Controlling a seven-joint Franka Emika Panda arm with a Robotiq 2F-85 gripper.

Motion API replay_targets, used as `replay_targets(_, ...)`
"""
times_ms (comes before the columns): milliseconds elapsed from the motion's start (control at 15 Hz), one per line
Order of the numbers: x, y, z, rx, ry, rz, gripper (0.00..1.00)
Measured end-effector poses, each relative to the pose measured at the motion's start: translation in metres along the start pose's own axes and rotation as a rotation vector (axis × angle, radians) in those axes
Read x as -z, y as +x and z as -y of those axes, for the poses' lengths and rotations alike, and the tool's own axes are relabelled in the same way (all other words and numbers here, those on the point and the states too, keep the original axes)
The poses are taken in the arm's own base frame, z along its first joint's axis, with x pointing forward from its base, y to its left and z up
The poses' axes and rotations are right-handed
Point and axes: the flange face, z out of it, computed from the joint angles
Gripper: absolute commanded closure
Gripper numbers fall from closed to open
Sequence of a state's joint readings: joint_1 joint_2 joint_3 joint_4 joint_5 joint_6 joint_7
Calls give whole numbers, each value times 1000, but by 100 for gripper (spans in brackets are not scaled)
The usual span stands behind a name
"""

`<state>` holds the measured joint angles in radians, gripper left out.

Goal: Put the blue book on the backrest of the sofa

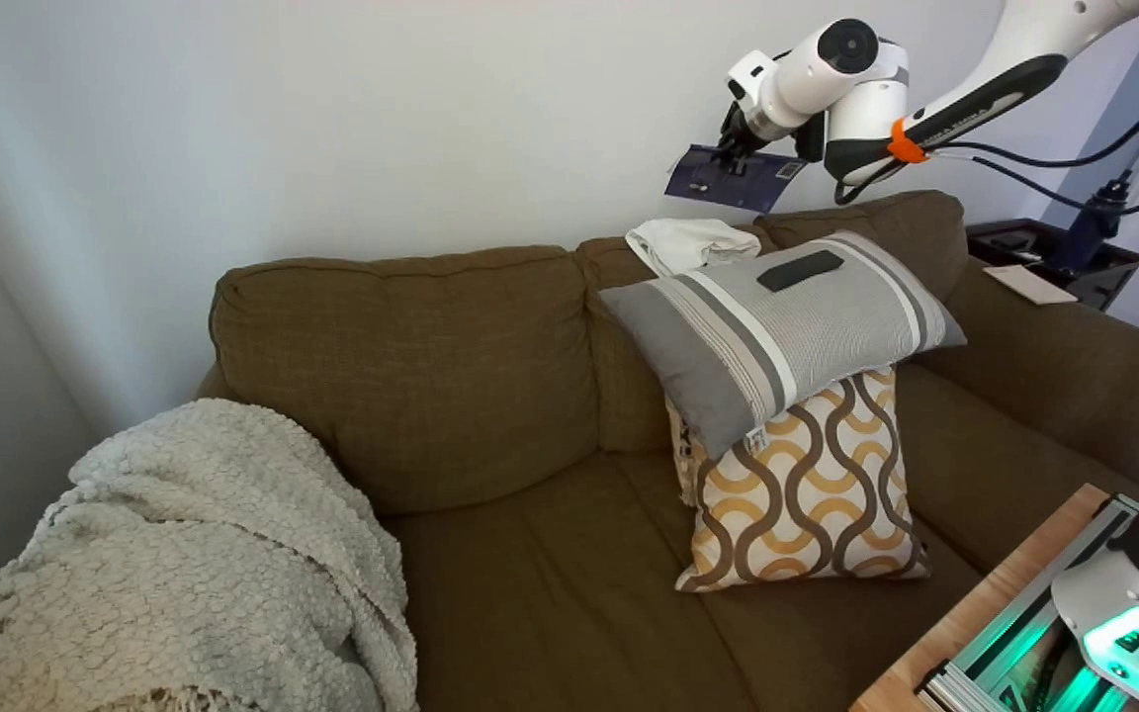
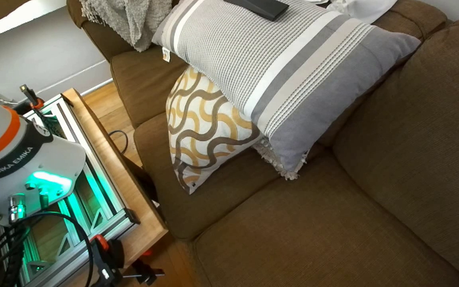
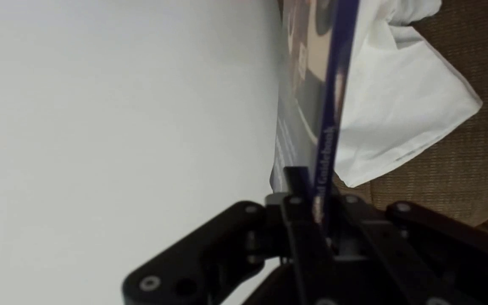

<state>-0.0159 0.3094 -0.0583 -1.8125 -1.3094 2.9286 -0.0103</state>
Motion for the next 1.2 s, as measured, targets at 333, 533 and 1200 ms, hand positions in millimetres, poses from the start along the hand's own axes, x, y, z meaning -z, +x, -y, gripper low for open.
replay_targets(333, -44, 18, -12, 226, -47, -24, 97)
replay_targets(533, -66, 25, -12, 330, -91, -69, 89)
replay_targets(1200, -77, 46, 6, 348, -129, -68, 97)
